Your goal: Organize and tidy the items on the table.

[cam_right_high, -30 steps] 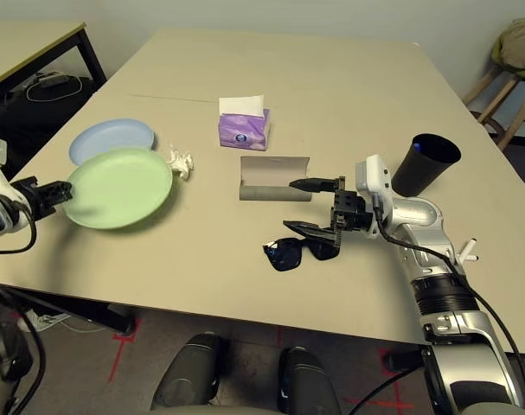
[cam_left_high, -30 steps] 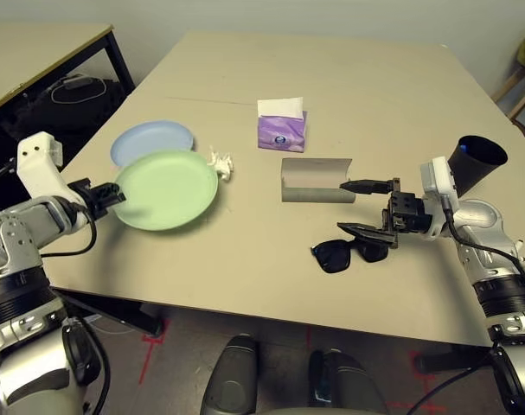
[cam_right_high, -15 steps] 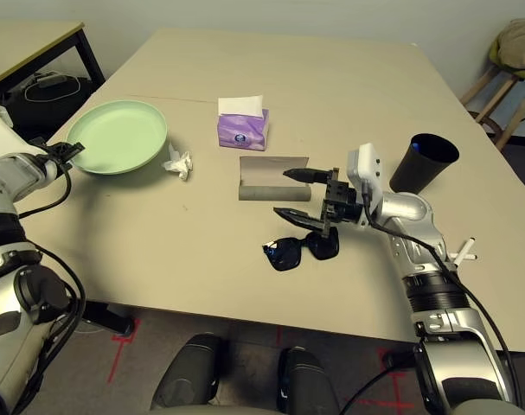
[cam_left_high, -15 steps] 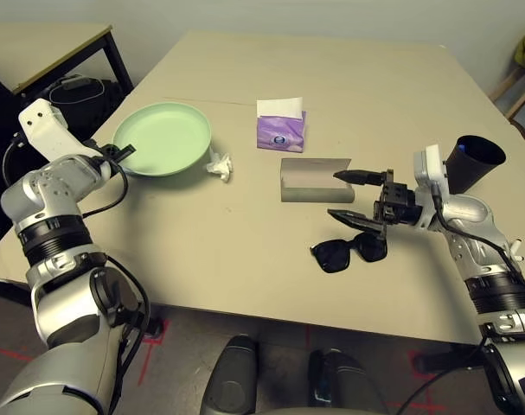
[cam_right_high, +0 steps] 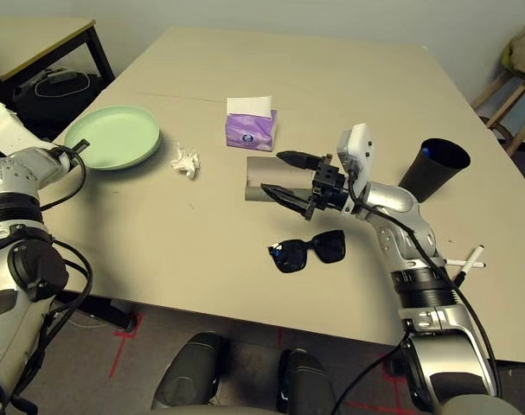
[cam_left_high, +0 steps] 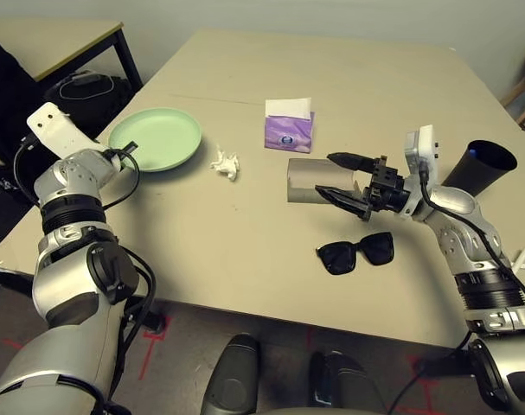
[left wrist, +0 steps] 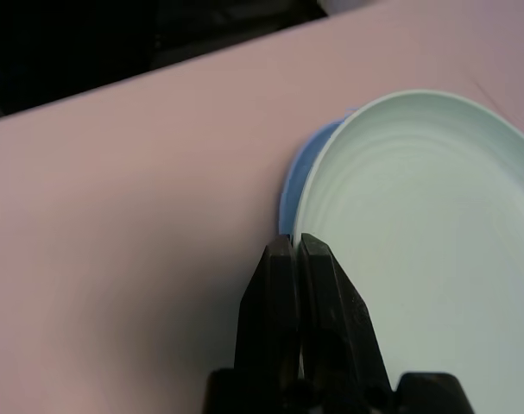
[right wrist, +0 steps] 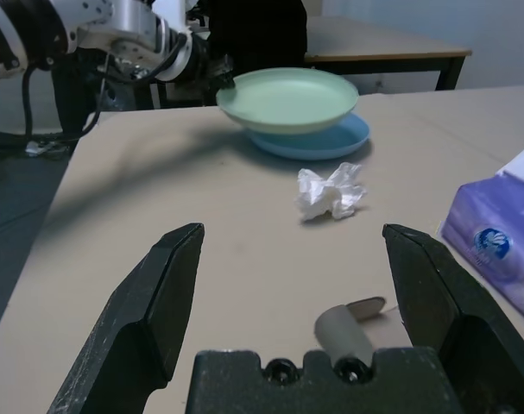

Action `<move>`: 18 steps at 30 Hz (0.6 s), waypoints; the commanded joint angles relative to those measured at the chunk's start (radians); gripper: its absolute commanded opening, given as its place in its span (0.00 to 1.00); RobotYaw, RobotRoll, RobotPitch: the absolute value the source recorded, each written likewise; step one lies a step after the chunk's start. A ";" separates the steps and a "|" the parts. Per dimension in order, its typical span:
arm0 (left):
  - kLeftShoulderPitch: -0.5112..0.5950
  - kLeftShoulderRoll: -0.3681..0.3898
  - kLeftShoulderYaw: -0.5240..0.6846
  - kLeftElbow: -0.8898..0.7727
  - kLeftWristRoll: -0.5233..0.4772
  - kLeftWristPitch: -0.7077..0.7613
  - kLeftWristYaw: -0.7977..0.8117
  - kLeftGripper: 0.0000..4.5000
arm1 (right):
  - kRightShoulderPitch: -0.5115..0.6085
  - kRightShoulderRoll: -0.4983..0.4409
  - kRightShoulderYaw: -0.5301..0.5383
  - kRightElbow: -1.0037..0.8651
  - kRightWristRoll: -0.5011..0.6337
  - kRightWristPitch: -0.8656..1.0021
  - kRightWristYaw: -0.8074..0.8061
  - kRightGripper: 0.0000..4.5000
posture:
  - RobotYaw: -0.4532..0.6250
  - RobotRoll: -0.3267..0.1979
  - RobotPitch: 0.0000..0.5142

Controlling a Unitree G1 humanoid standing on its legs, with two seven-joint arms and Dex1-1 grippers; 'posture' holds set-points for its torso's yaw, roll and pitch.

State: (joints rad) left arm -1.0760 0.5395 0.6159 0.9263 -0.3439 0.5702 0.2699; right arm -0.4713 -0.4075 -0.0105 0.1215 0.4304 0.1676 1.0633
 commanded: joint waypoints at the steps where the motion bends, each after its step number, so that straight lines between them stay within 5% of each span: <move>1: -0.051 0.008 -0.016 0.061 0.005 -0.061 0.008 0.01 | 0.016 0.003 0.005 -0.040 0.015 0.021 -0.011 1.00 | 0.69 0.62 0.13; 18: -0.125 0.059 -0.203 0.289 0.127 -0.177 -0.156 0.01 | 0.018 -0.002 0.003 -0.074 0.020 0.042 -0.022 1.00 | 0.67 0.62 0.13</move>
State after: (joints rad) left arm -1.1898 0.5820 0.4201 1.2009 -0.2302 0.4095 0.1252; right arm -0.4638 -0.4007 -0.0103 0.0750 0.4397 0.2038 1.0394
